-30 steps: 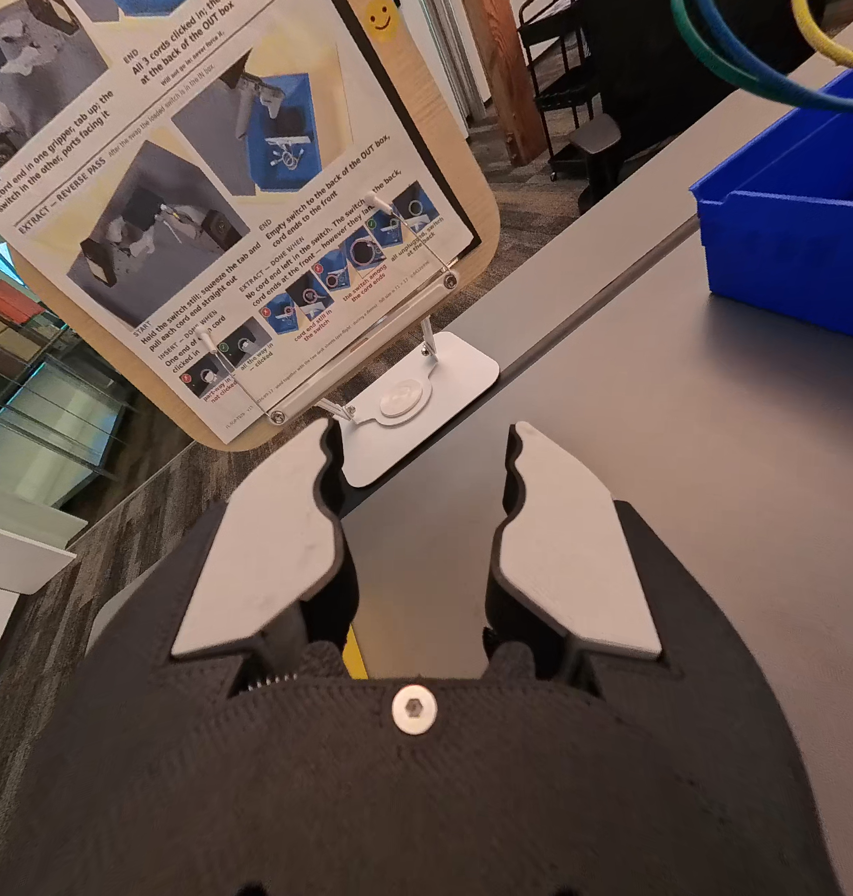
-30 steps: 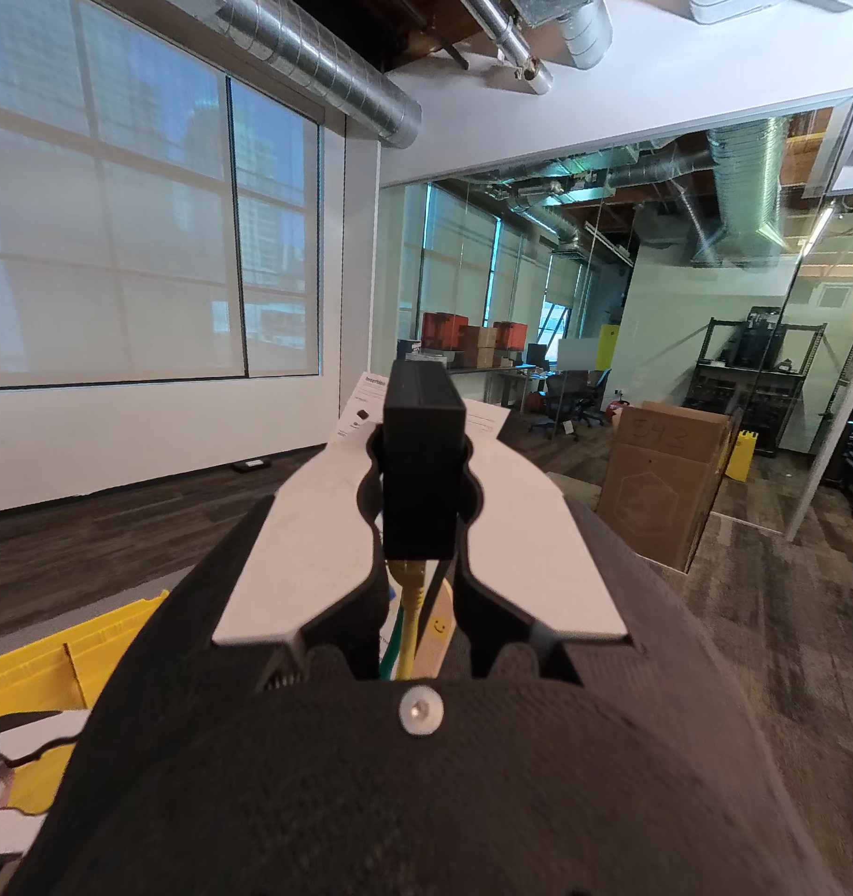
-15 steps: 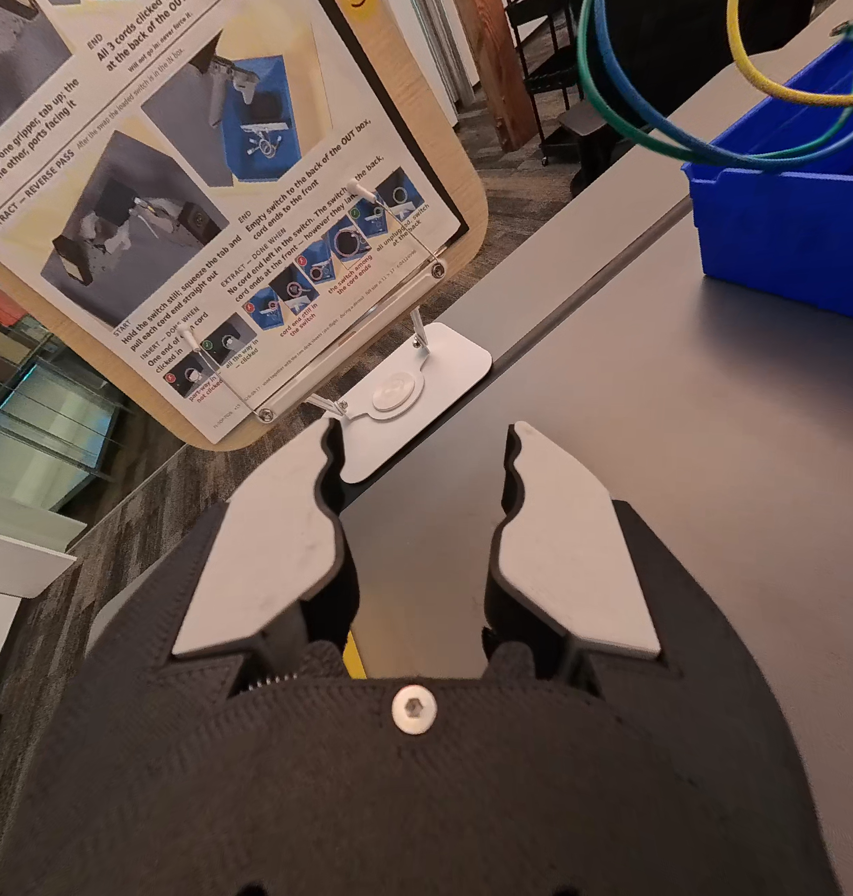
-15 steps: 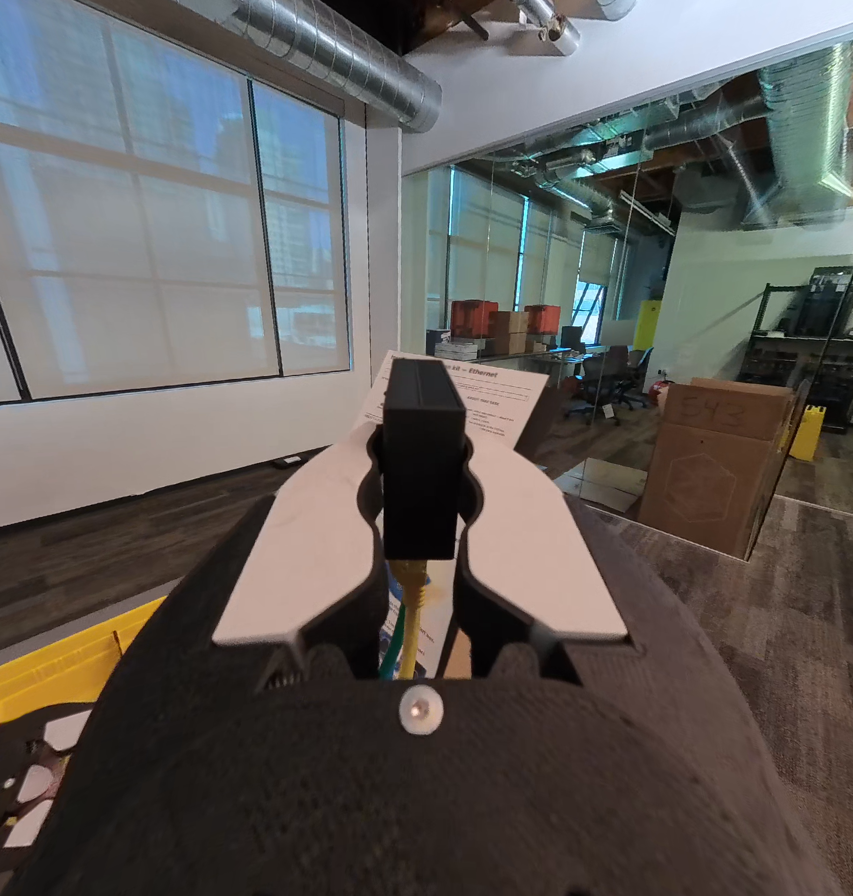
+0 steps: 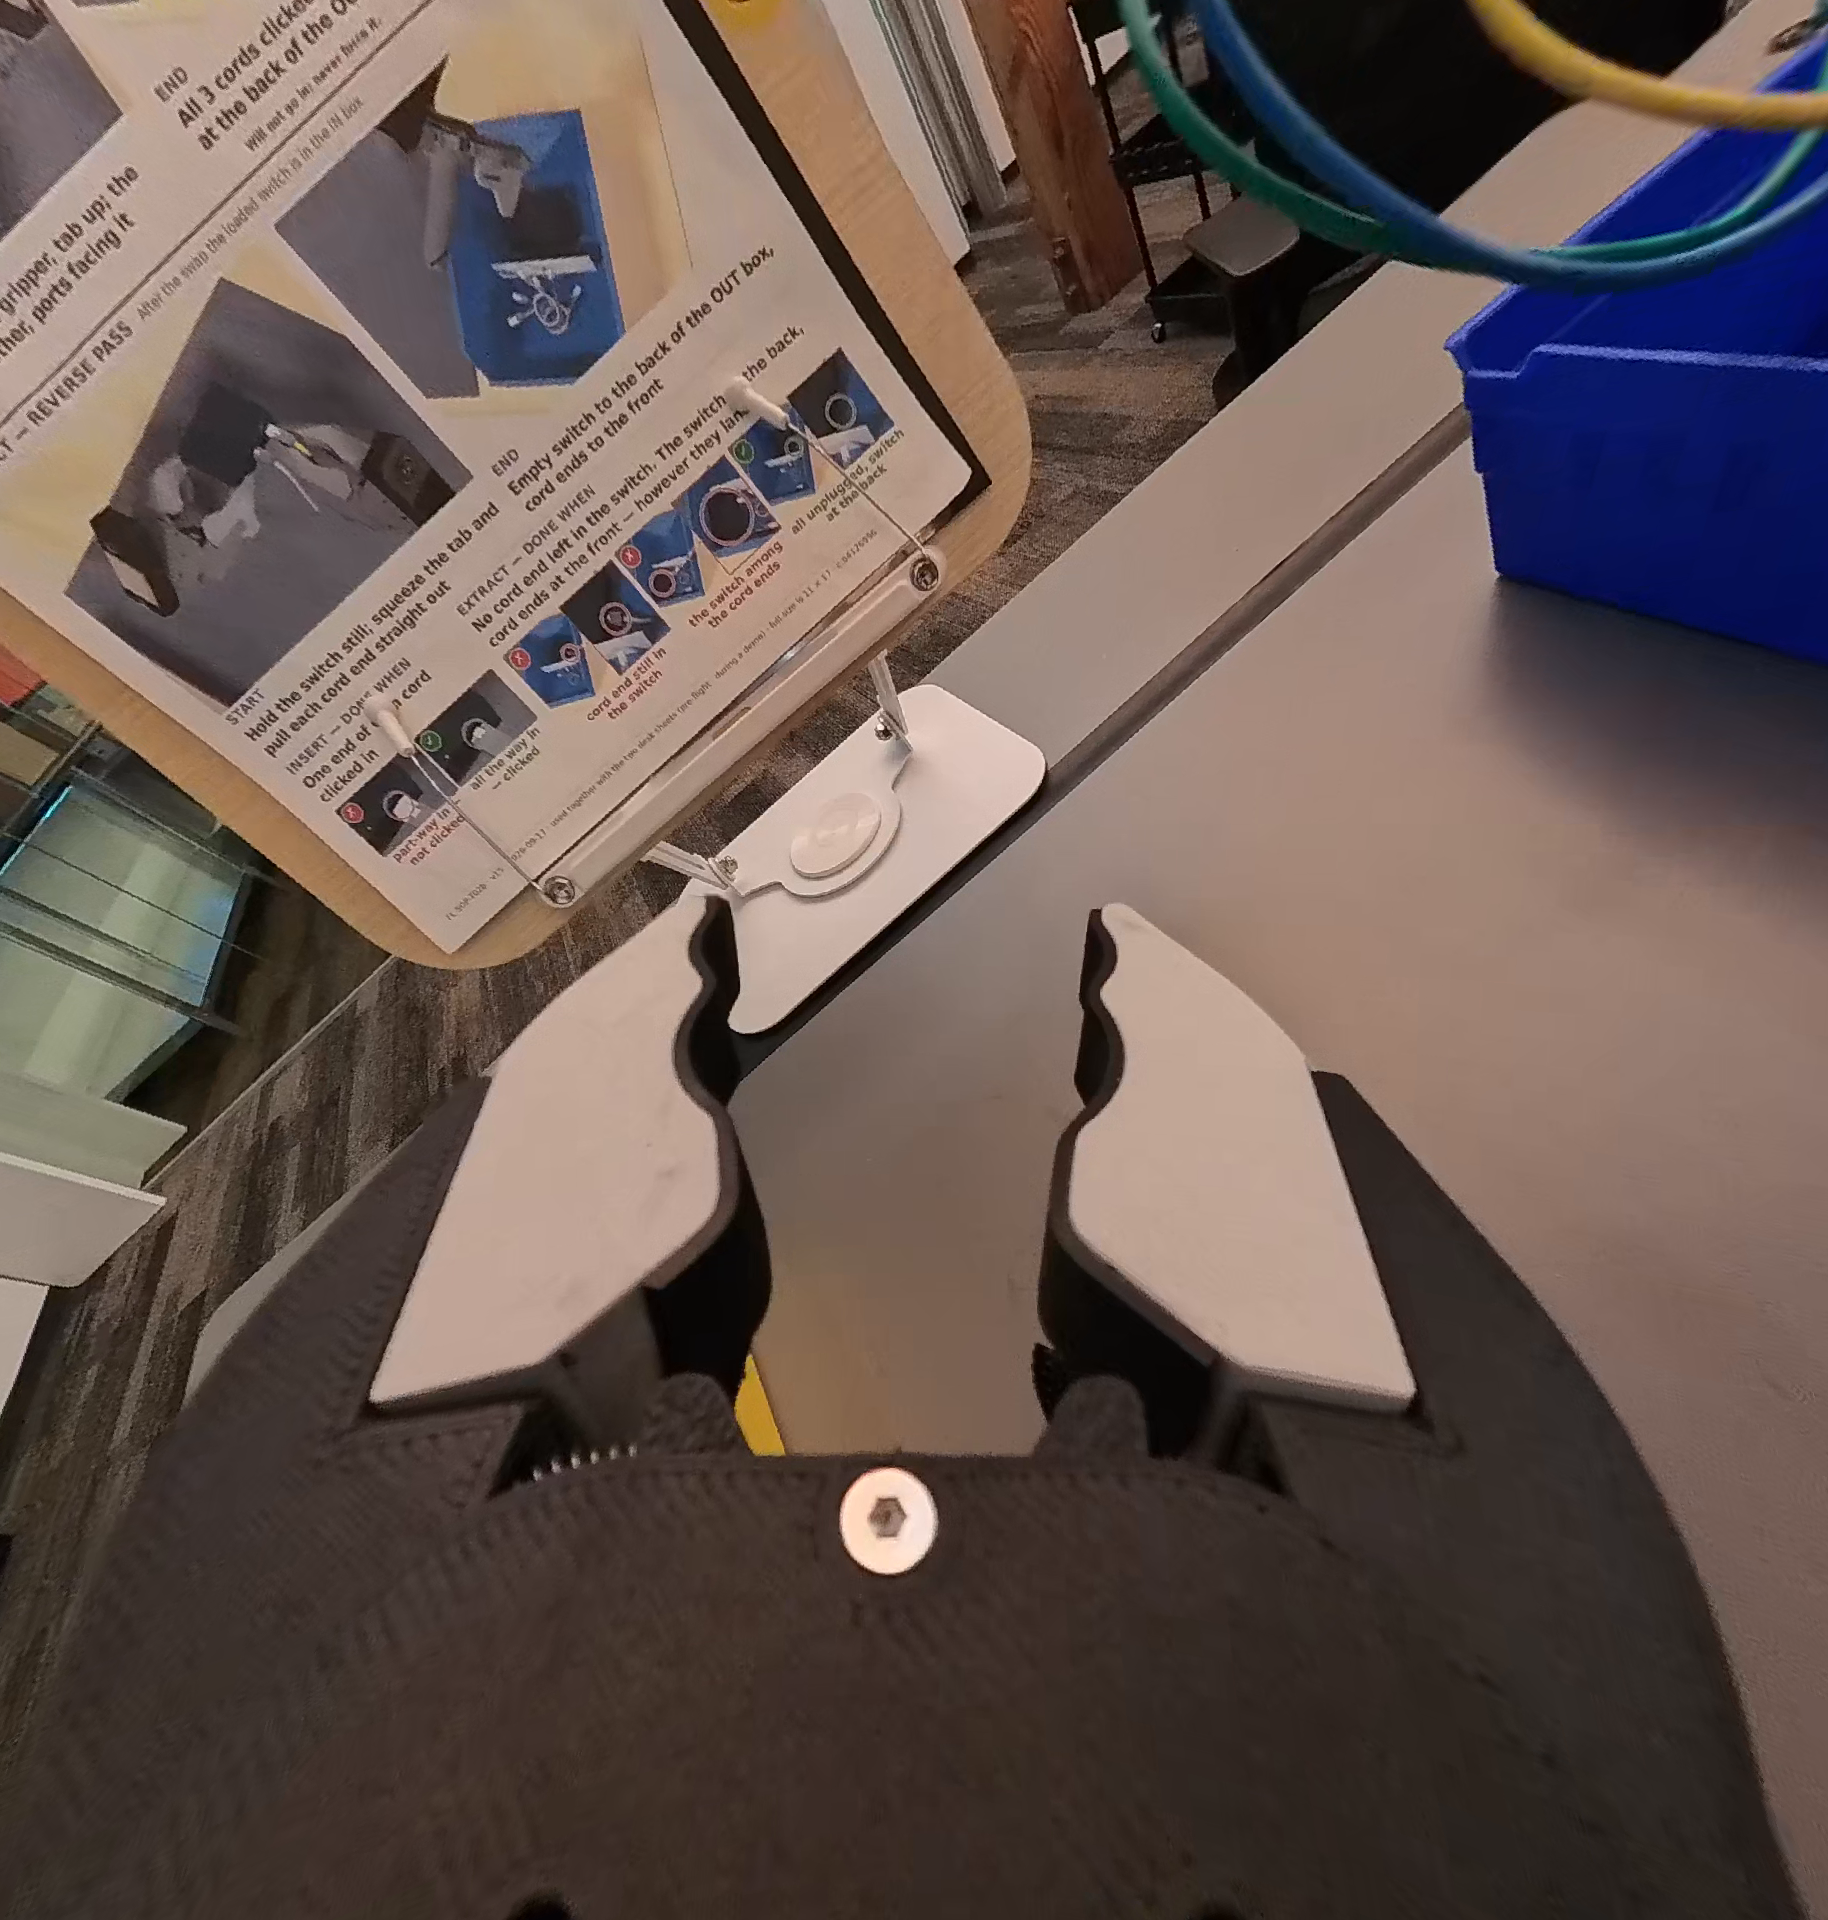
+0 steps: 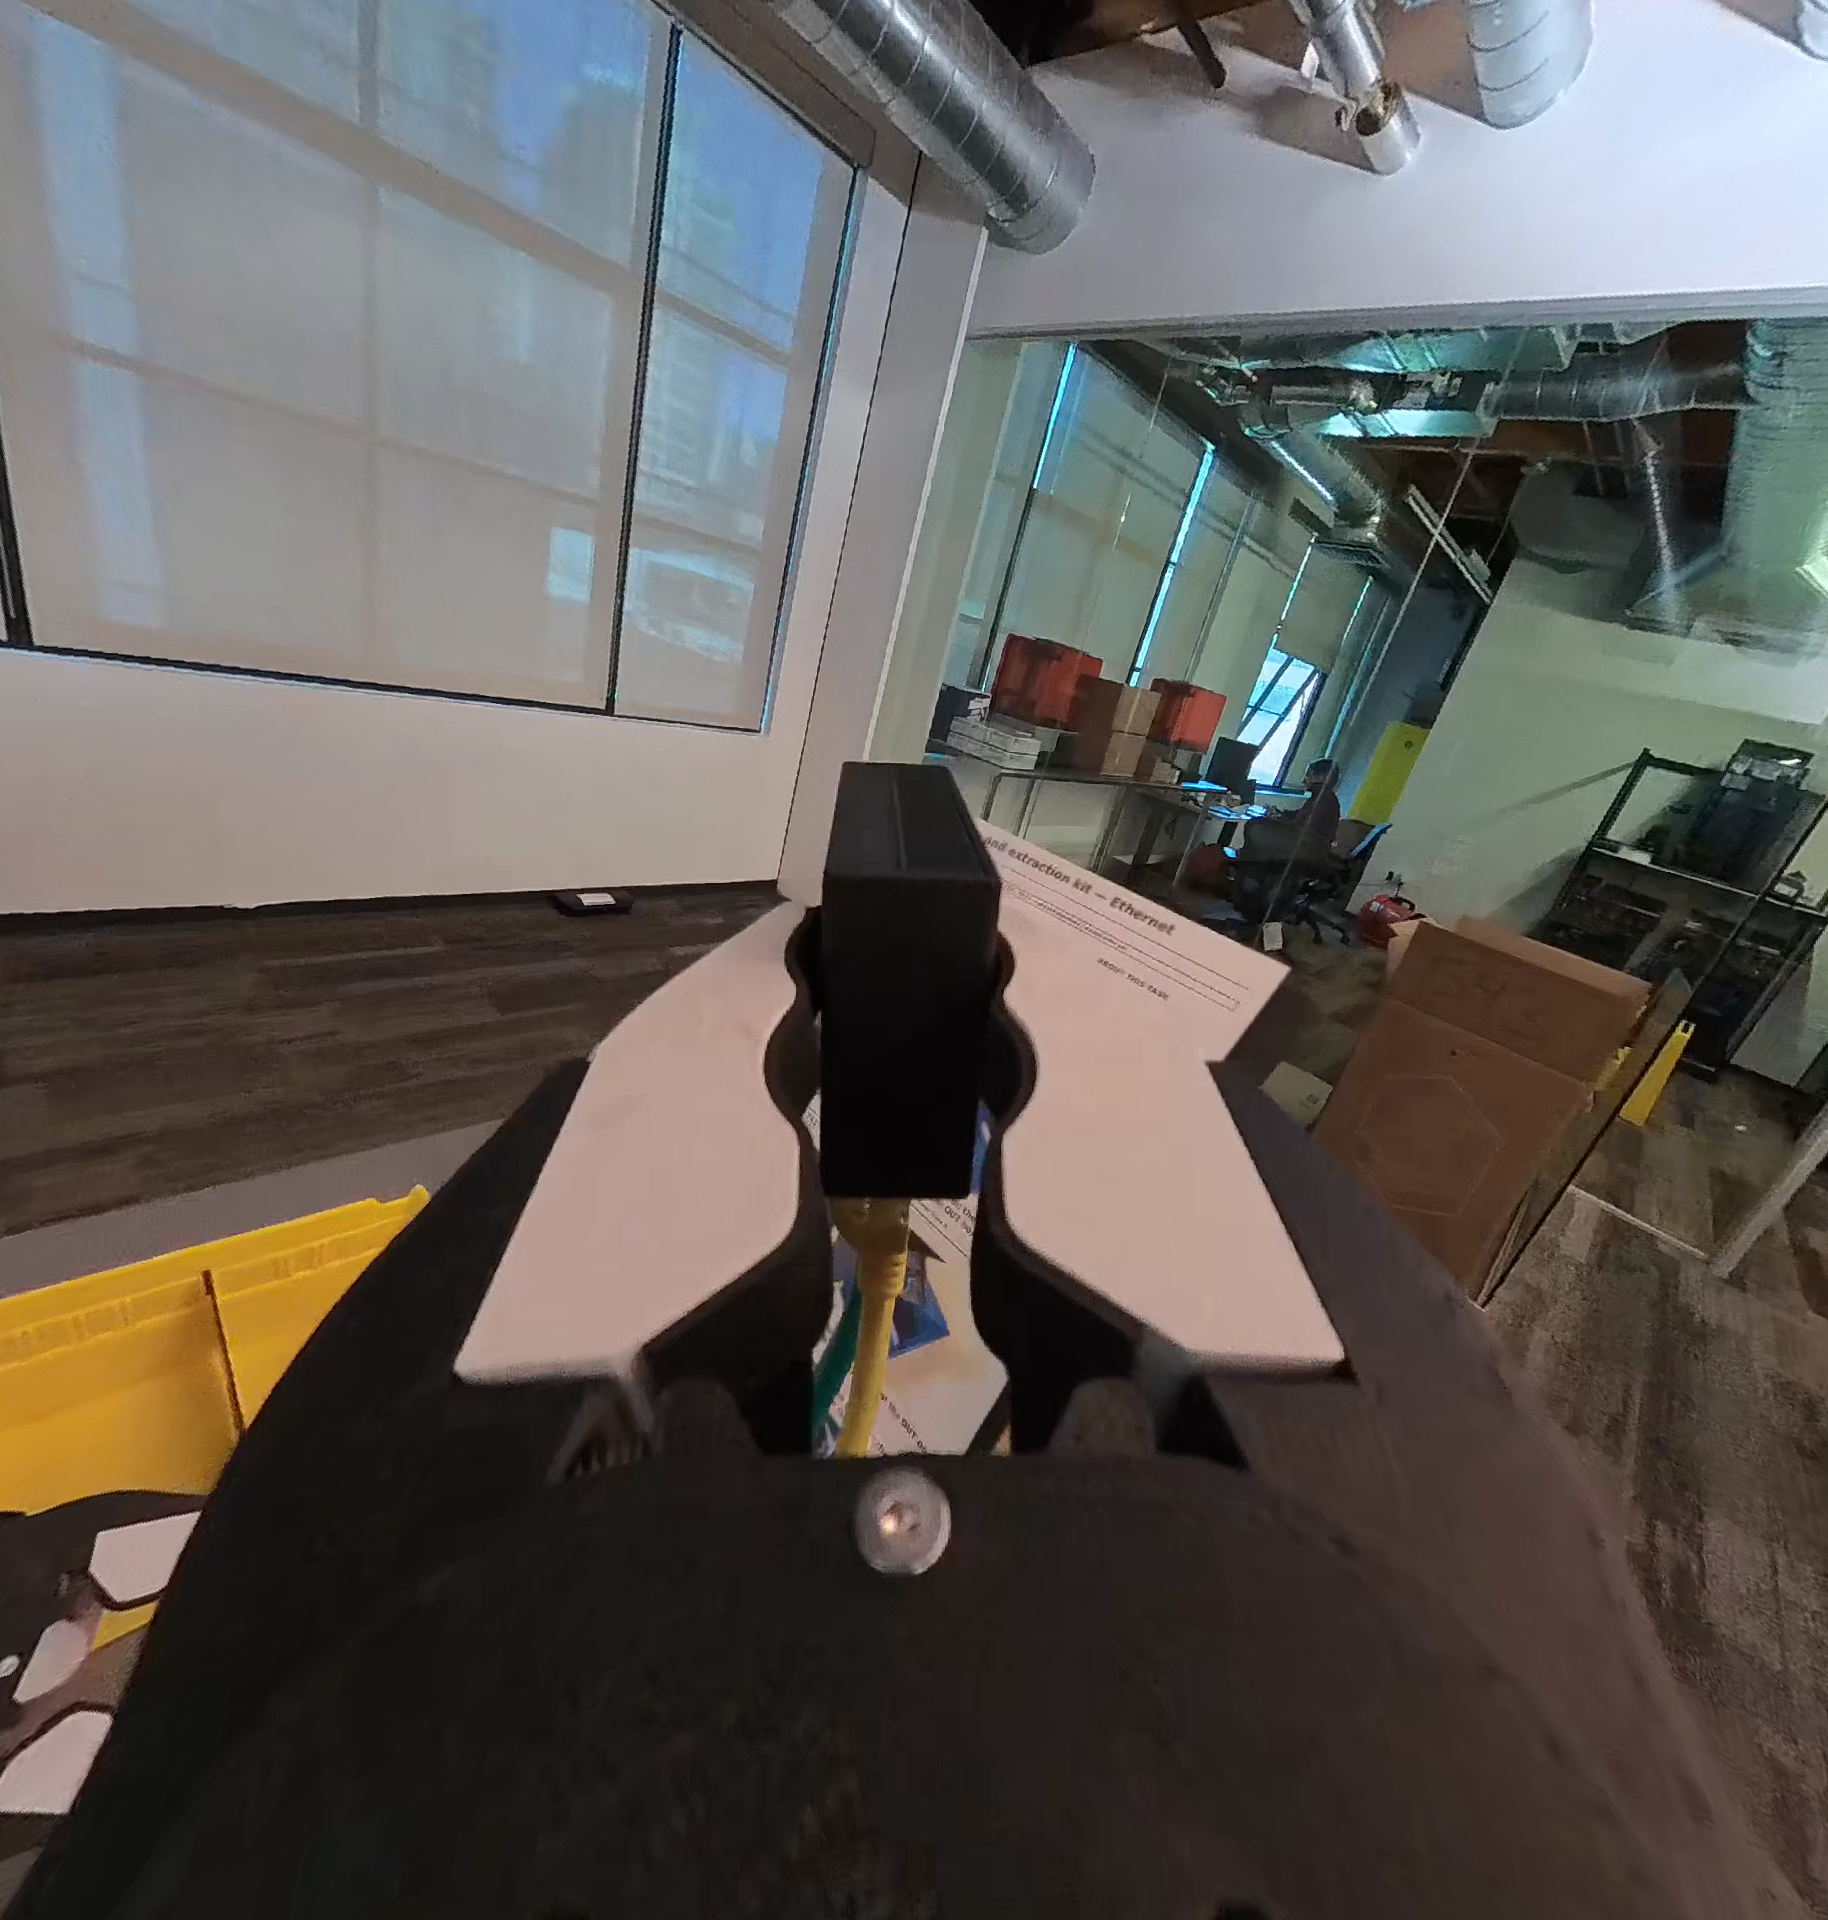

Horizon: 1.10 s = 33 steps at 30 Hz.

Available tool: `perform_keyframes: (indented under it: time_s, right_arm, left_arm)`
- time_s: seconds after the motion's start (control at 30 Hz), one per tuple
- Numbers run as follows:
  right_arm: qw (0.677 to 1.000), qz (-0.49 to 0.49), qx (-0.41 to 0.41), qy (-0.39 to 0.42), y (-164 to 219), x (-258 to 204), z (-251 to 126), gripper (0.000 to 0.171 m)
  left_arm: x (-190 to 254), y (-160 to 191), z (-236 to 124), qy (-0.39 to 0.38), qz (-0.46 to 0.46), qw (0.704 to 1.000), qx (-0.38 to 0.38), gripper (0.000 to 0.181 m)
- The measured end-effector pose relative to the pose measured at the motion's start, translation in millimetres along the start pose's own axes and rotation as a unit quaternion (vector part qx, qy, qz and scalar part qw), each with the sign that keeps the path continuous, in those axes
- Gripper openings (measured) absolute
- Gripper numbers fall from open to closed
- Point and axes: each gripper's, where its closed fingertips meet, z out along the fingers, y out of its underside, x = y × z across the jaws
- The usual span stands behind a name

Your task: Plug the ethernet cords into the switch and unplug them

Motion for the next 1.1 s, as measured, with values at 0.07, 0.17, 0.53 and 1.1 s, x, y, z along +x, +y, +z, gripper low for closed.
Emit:
perform_keyframes:
  time_s: [0.07,0.17,0.53,1.1]
  right_arm:
    - [1.000,-0.003,-0.010,0.003,3.2,-1.6,1.8,0.028]
    - [1.000,-0.002,-0.019,0.008,10.8,1.2,-1.0,0.029]
    - [0.997,0.042,-0.008,0.071,22.4,58.1,-62.0,0.028]
    - [0.968,0.215,-0.125,-0.011,179.9,63.3,-132.6,0.028]
  left_arm:
    - [-0.5,-2.0,-1.9,0.000,-0.001,1.000,0.004,0.063]
    - [-0.6,-4.2,-4.1,0.003,-0.002,1.000,0.007,0.063]
    - [-3.0,-9.4,-9.2,0.006,-0.008,1.000,0.018,0.062]
    - [11.0,-7.7,-5.3,0.017,0.008,1.000,0.010,0.062]
